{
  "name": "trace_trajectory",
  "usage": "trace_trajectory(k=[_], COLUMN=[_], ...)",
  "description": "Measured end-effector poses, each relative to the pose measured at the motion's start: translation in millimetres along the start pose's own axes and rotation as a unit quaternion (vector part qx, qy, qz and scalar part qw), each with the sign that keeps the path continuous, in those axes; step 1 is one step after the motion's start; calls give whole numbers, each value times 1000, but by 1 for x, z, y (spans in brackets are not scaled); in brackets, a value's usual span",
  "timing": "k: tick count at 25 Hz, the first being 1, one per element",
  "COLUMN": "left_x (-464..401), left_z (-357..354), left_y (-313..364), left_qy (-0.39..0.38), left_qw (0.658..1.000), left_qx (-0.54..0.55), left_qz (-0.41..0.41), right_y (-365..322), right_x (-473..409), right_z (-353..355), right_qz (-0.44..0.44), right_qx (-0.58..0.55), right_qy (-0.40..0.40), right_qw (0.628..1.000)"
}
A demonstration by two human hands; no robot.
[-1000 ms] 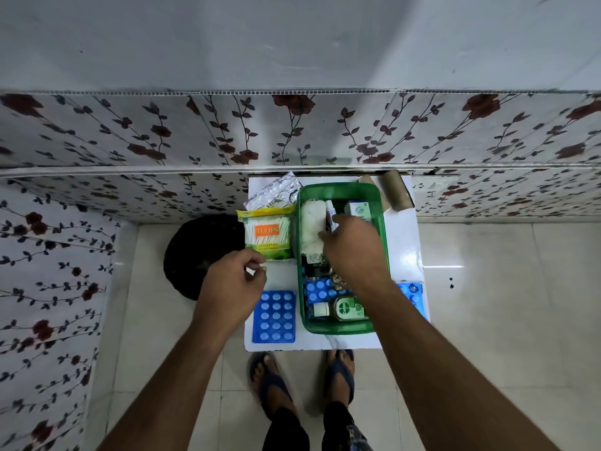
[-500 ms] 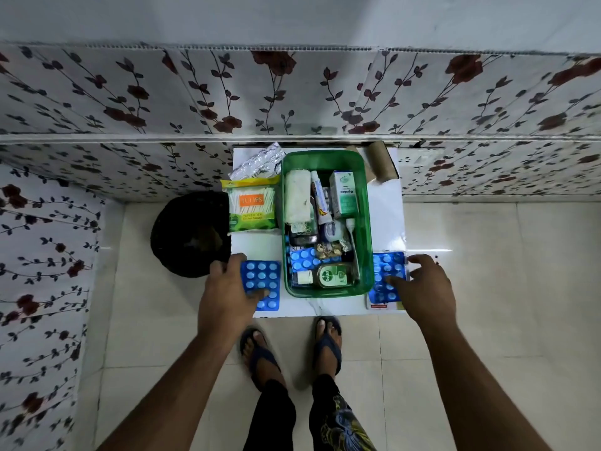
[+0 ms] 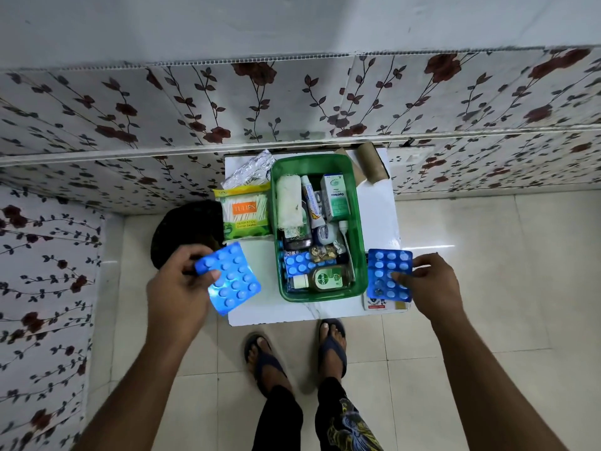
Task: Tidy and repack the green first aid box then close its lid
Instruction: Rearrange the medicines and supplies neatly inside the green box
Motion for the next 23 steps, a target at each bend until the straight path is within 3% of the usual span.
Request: trace_trajectory(k=[2, 5, 8, 12, 19, 21, 23], left_x=[-9, -18, -15, -13, 3, 1, -8], left_z=[13, -33, -105, -146, -170, -158, -125], left_y=[34, 81, 98, 101, 107, 116, 126], left_qy=[22, -54, -171, -228, -282, -268, -206], left_qw=[997, 991, 982, 957, 853, 864, 909], left_qx=[72, 119, -4, -119, -369, -332, -241], left_qz=[-14, -35, -80, -136, -239, -265, -270], right_y=[-1, -3, -6, -18, -38, -53, -76], right_x=[0, -1, 1, 3, 21, 37, 59], right_z=[1, 13, 28, 41, 36, 35, 24], right_qz=[7, 11, 7, 24, 34, 49, 85], right_qx=[-18, -47, -115, -145, -176, -195, -208], right_qy=[-43, -58, -46, -40, -58, -57, -81], right_qw=[999, 997, 992, 988, 982, 978, 971])
Point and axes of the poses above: each hand's wrist, its own x-axis away from the middle knuckle, its own z-axis out of the back of the hand, y = z × x, the point moved 9 cm from there along -x, towards the middle knuckle, and after that the axes turned 11 degrees about -z, right-handed, at the moved point
